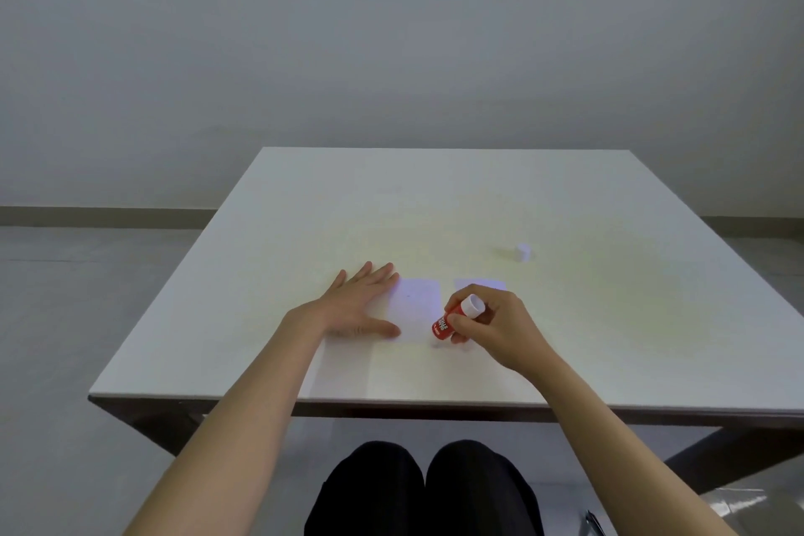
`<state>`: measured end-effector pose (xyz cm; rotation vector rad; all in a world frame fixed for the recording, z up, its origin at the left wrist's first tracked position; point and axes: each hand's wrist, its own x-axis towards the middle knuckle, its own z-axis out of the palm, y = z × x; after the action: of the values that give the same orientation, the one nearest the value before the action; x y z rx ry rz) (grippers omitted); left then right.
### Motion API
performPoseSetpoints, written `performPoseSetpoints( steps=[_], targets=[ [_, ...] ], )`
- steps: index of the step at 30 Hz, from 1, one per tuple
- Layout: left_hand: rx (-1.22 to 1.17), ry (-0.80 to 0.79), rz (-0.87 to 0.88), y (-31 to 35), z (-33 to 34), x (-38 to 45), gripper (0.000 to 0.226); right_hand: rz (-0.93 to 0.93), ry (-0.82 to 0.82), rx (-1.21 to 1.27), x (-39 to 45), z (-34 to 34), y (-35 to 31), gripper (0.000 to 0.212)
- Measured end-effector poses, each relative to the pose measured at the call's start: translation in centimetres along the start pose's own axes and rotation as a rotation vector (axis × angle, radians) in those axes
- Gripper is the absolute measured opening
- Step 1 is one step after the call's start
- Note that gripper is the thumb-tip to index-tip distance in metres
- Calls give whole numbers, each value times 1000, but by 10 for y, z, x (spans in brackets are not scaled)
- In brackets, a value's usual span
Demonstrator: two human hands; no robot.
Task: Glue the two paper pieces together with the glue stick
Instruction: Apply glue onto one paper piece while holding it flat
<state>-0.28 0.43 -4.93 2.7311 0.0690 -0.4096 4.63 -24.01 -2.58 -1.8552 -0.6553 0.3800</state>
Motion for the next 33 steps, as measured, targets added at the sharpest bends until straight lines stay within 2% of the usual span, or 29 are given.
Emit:
performPoseSetpoints(
  steps=[7, 9, 15, 17, 24, 31, 33],
  targets=[
    [-4, 0, 2, 0, -2, 0, 95, 68, 283, 74, 11, 0, 2, 4],
    [-9, 8, 2, 0, 0, 0, 95, 52, 317, 90, 14, 3, -2, 5],
    [1, 22, -4, -1, 3, 1, 96, -21, 49, 49, 28, 40, -19, 5],
    [-10, 26, 8, 0, 2, 0, 95, -16, 50, 40, 38, 43, -20, 4],
    [21, 24, 11, 2, 0, -2, 93, 19, 227, 5, 52, 33, -13, 2],
    [-5, 21, 1, 3, 2, -3, 95, 14, 43, 32, 27, 32, -5, 6],
    [10, 20, -2, 2, 2, -2, 95, 34, 55, 85, 28, 26, -2, 5]
  ],
)
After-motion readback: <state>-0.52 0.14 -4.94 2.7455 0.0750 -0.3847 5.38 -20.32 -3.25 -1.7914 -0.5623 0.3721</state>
